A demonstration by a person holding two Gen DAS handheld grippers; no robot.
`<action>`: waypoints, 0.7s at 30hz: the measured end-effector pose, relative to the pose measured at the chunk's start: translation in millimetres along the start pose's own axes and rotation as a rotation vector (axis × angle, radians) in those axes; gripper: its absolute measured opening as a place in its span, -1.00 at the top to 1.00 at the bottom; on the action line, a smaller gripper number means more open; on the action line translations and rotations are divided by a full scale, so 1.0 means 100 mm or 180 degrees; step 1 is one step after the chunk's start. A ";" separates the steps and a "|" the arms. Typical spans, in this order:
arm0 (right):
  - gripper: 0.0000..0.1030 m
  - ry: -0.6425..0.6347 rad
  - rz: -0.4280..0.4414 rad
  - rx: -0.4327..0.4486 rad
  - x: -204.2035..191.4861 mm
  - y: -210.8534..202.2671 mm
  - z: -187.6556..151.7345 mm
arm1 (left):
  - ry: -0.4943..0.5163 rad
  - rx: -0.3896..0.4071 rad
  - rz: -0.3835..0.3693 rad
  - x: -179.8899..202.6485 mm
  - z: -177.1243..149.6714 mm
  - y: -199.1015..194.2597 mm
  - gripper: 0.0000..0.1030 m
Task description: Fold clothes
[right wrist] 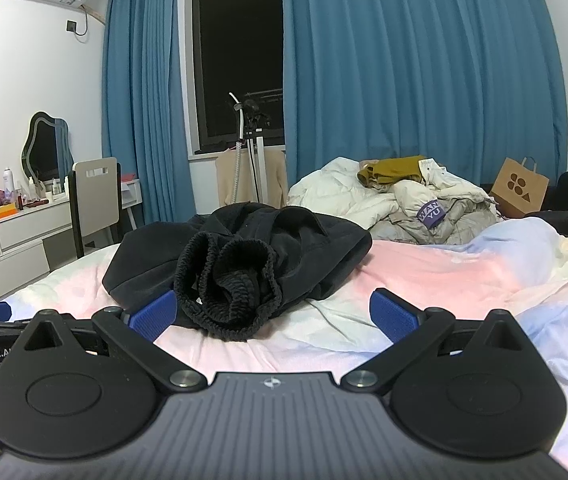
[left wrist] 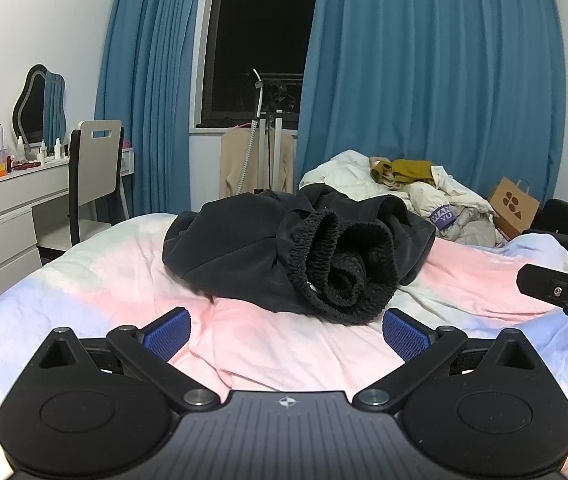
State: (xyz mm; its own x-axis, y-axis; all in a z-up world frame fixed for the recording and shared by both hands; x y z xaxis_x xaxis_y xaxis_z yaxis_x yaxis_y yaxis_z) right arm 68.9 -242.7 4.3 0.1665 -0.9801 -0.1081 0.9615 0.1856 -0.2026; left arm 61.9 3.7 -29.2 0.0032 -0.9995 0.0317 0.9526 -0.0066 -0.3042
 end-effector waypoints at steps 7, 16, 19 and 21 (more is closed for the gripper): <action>-1.00 0.0000 -0.0026 -0.0054 0.02 0.01 -0.01 | 0.0038 -0.0023 0.0009 0.02 -0.01 0.03 -1.00; -1.00 0.0065 -0.0114 -0.0108 0.10 0.01 -0.03 | 0.0108 -0.0006 -0.0021 0.11 0.16 0.30 -0.97; -1.00 0.0123 -0.0127 -0.0125 0.15 0.02 -0.02 | 0.0190 -0.0054 0.0021 0.19 0.22 0.51 -0.97; -1.00 0.0151 -0.0146 -0.0120 0.19 0.03 -0.01 | 0.0234 -0.0114 0.0025 0.25 0.25 0.68 -0.97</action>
State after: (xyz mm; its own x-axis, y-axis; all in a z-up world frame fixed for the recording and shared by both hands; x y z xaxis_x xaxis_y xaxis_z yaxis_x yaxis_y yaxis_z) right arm 74.7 -261.2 0.5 0.1110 -0.9834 -0.1438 0.9588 0.1441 -0.2450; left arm 133.8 -21.3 -25.5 -0.0128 -0.9991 -0.0404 0.9411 0.0016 -0.3380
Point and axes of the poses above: each gripper's, at about its wrist camera, not at the fingertips, and y roughly the way its jaws point, x to its right, z to its top, the point moved 6 cm from there along y, roughly the way its jaws point, and after that the axes turned 4 degrees about x, right-handed, at the moved point
